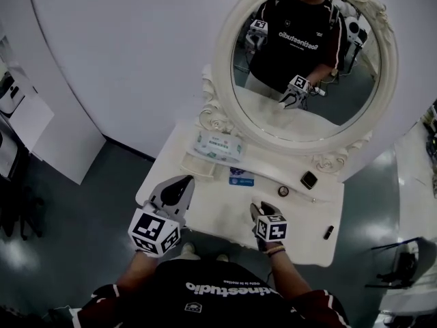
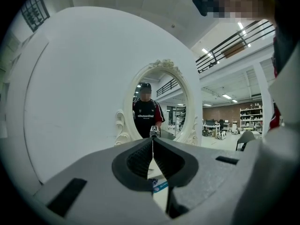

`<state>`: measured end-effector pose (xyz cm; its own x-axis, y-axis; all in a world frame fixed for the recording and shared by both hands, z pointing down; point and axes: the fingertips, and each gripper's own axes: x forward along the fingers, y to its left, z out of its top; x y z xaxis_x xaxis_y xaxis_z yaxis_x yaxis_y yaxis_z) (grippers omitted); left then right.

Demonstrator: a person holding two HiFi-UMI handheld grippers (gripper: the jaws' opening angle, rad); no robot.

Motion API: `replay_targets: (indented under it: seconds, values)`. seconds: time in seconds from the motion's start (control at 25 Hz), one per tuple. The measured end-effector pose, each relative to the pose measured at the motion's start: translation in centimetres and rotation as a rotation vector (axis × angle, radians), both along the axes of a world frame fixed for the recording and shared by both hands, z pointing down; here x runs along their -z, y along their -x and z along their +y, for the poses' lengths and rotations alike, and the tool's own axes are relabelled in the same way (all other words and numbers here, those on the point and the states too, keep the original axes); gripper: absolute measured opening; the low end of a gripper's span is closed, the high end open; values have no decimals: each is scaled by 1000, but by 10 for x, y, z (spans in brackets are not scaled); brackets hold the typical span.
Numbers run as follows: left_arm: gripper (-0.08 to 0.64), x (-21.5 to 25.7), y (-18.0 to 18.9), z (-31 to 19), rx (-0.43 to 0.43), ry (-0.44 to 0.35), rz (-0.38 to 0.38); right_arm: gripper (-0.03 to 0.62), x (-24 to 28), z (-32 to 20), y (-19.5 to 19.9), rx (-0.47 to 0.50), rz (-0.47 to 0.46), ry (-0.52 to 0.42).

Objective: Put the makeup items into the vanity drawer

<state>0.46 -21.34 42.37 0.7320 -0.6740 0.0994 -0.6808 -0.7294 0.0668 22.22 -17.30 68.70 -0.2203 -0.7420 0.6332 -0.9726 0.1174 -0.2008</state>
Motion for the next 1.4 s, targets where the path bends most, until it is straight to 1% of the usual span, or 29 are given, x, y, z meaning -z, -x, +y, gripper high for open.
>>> replay_targets:
  seconds: [0.4, 0.76, 1.2, 1.4]
  values:
    - [9, 1, 35, -21, 13, -4, 9, 138, 28, -30, 35, 15, 4, -51]
    - [9, -2, 75, -36, 25, 14, 15, 138, 35, -60, 82, 47, -6, -59]
    - [9, -15, 126, -59, 32, 23, 11, 141, 29, -98, 132, 52, -13, -62]
    - [9, -23, 147, -65, 38, 45, 12, 143, 23, -113, 151, 53, -18, -55]
